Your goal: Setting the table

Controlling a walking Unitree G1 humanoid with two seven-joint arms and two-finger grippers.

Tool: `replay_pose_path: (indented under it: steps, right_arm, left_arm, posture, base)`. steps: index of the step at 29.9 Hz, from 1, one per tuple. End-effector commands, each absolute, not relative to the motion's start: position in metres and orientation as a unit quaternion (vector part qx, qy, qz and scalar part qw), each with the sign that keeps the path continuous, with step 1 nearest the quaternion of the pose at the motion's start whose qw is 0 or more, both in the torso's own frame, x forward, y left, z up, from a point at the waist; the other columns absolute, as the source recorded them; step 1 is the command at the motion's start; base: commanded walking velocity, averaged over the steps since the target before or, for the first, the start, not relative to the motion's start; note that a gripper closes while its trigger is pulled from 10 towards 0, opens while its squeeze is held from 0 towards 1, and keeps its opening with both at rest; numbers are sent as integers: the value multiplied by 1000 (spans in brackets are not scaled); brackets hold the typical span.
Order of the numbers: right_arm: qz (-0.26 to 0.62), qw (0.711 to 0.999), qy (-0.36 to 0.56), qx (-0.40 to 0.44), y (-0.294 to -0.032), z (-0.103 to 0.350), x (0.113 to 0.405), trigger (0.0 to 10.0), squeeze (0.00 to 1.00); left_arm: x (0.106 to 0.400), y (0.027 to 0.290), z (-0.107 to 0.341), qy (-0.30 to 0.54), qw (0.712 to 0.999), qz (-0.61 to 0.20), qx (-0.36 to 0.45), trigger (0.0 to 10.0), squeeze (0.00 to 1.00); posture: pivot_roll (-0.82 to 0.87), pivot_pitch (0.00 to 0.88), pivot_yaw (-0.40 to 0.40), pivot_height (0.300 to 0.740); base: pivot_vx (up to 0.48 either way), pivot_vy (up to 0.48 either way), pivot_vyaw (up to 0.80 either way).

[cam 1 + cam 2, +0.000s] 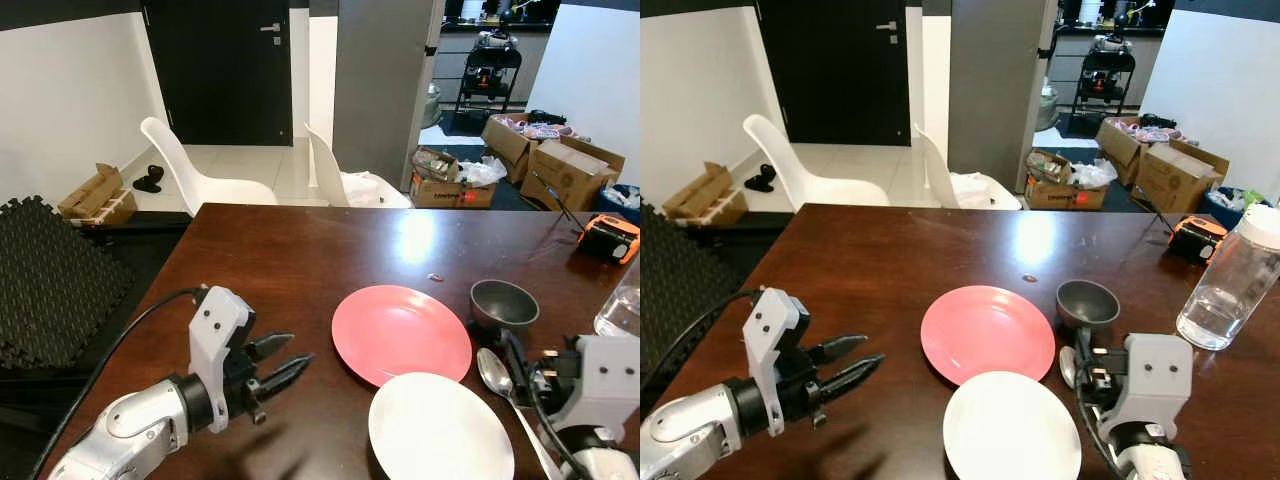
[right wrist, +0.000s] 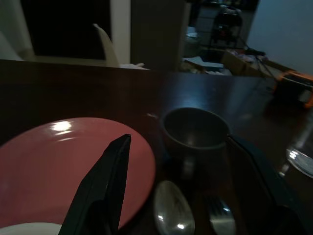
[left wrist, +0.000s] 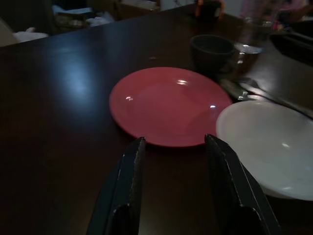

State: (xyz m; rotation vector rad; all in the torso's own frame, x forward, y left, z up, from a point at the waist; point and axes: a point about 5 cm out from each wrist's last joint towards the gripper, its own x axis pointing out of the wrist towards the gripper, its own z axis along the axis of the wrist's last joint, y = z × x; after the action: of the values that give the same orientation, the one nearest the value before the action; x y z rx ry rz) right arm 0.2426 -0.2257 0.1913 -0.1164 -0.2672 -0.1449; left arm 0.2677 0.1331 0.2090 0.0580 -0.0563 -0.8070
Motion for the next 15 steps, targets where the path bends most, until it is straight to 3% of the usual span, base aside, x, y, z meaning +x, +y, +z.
replay_pose_path:
  steps: [1,12,15]
  right_arm:
    - [-75,985,-142,-57,-220,197,238,10000,0]
    - [-119,985,-113,-59,-239,184,230,10000,0]
    - [-140,983,-105,-61,-250,183,229,10000,0]
  left_arm:
    - [272,149,202,-24,941,-337,14,10000,12]
    - [265,147,185,9,932,-359,48,10000,8]
    - [256,134,180,29,906,-416,68,10000,27]
  posture:
    - [-54,106,105,740]
    - [-64,99,108,740]
    - [-72,94,110,740]
  base:
    - [0,0,0]
    - [0,0,0]
    - [0,0,0]
